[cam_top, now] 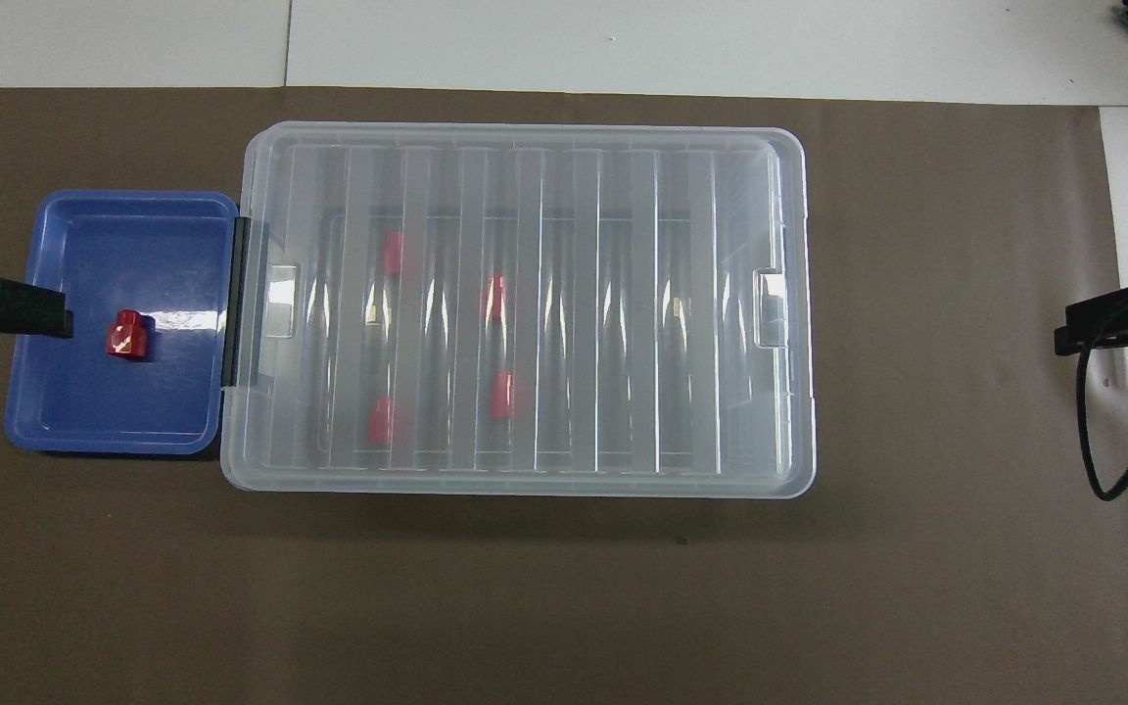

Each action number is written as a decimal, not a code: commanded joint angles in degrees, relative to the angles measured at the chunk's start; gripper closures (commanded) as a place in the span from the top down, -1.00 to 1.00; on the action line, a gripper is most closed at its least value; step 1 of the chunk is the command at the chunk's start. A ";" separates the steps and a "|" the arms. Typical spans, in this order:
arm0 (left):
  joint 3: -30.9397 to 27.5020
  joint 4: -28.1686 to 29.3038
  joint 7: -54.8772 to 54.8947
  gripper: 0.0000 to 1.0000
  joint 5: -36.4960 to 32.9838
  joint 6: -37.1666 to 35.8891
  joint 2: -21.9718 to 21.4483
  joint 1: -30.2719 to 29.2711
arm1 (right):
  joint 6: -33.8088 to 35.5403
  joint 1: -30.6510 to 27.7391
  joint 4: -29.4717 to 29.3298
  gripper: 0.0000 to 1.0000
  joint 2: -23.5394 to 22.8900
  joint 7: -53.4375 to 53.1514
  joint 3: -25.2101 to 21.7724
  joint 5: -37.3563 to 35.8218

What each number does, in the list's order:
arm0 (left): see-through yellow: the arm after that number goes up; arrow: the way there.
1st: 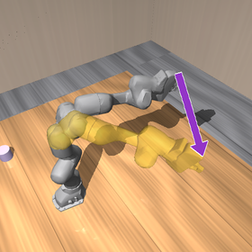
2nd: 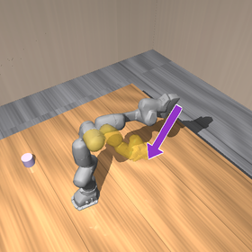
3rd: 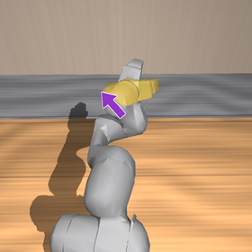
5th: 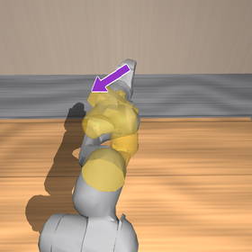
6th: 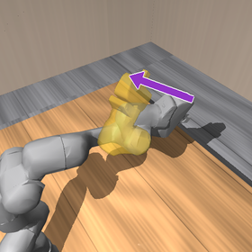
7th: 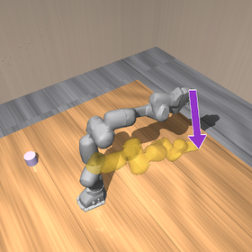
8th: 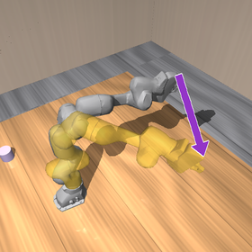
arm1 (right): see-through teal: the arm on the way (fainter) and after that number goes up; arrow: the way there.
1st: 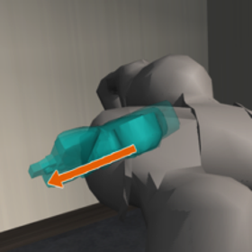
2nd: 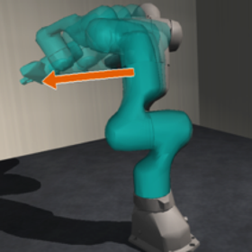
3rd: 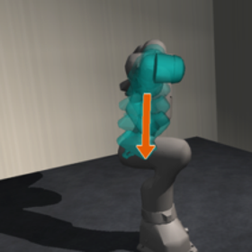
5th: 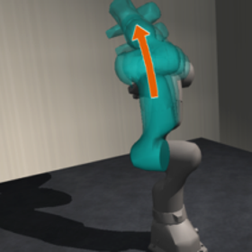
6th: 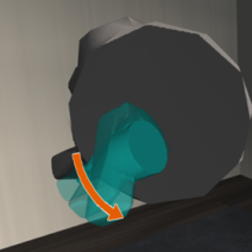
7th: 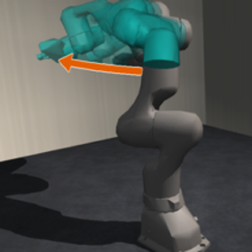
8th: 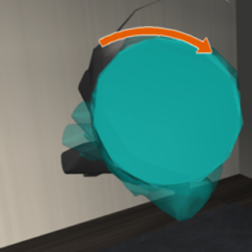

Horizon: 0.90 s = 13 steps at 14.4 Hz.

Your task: Place red block in blue tray from box

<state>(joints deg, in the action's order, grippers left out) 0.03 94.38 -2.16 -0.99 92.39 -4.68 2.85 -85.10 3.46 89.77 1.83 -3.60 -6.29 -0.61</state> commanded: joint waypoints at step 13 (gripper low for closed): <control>-0.73 0.19 -0.12 1.00 0.29 1.12 -0.50 1.37 | -5.25 -0.03 3.05 1.00 0.98 1.06 0.84 0.97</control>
<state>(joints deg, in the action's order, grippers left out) -0.04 94.38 -2.16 -0.99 92.78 -4.68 3.40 -90.19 3.69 91.46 1.71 -3.56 -5.97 -0.61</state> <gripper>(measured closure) 0.000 0.000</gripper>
